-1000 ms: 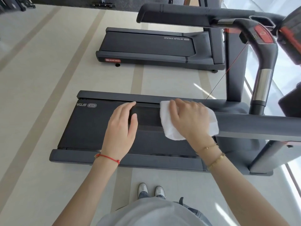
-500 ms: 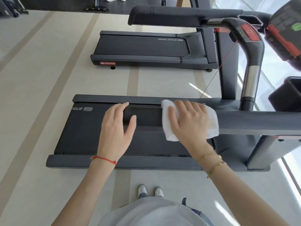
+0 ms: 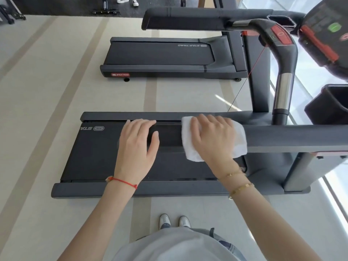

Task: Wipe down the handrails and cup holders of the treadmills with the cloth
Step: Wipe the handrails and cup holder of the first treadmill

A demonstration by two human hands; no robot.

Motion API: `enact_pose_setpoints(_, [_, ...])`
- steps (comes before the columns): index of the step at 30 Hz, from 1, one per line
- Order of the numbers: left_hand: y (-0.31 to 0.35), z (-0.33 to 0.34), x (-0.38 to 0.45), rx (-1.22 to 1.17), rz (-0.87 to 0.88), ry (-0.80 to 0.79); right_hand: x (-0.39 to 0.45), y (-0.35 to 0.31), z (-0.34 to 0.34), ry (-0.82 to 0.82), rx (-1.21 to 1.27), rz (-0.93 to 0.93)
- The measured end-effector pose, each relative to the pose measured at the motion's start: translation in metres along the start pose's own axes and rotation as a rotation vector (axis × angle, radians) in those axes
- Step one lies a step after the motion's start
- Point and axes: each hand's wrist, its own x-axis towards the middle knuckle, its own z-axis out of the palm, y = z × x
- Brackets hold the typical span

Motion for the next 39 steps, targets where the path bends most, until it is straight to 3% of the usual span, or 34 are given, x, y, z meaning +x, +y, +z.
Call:
enact_pose_setpoints(3, [0.006,0.005,0.005,0.038,0.029,0.008,-0.009,-0.015,0.008,-0.016,0.092,-0.147])
enact_pose_setpoints(8, [0.029,0.021,0.013,0.050,0.073,0.002,-0.018,0.025,0.007,-0.007,0.088,-0.356])
enact_pose_setpoints(22, [0.148,0.092,0.031,0.028,0.196,-0.092,-0.028,0.179,-0.026,0.055,-0.028,-0.229])
enact_pose_setpoints(32, [0.272,0.164,0.045,-0.075,0.215,-0.140,-0.026,0.357,-0.066,0.078,-0.094,-0.149])
enact_pose_setpoints(39, [0.342,0.205,0.049,-0.079,0.185,-0.146,-0.035,0.451,-0.081,0.026,-0.033,-0.210])
